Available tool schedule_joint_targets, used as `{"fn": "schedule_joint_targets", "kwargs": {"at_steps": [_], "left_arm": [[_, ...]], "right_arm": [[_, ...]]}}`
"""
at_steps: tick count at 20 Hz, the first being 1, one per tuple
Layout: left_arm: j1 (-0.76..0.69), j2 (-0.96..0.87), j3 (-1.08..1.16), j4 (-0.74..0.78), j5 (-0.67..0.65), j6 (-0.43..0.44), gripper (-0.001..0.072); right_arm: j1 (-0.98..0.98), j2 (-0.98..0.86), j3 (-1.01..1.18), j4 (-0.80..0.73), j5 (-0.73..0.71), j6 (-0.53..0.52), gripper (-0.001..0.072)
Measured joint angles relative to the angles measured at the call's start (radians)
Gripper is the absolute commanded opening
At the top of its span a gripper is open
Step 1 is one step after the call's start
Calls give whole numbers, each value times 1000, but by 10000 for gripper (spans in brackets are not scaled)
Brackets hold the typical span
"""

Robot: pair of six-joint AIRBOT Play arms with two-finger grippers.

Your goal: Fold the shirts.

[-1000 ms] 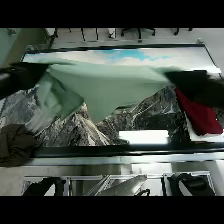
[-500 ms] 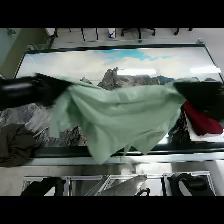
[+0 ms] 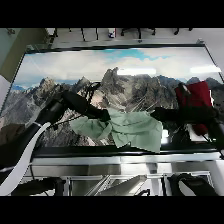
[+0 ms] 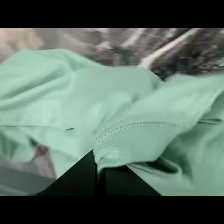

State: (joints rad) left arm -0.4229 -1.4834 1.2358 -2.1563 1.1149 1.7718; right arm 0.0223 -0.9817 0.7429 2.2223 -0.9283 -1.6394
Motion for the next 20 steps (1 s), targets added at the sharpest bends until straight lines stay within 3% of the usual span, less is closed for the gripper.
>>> {"fn": "schedule_joint_targets", "kwargs": {"at_steps": [1, 2, 3, 4, 5, 8, 11, 17, 20], "left_arm": [[21, -35, 26, -11, 11, -2, 705], [48, -67, 60, -26, 33, -6, 705], [77, -90, 91, -35, 67, -6, 705], [110, -106, 119, -43, 112, -8, 705], [142, -113, 136, -48, 154, -9, 705], [230, -80, 106, -56, 259, -14, 705], [295, 7, -28, -59, 273, 2, 705], [435, 184, -335, -63, 187, 36, 704], [446, 248, -465, -109, 133, 43, 704]], "right_arm": [[-3, -43, 1, -2, 31, -4, 23], [-10, -84, 10, -6, 45, -8, 72], [-18, -115, 25, -6, 58, -17, 344], [-32, -139, 43, -6, 60, -26, 543], [-49, -155, 64, -9, 55, -31, 586], [-111, -164, 112, -12, -10, -50, 585], [-172, -141, 132, -45, -97, -64, 584], [-242, -115, 87, -161, -265, -63, 583], [-225, -113, -9, -66, -284, -89, 583]]}}
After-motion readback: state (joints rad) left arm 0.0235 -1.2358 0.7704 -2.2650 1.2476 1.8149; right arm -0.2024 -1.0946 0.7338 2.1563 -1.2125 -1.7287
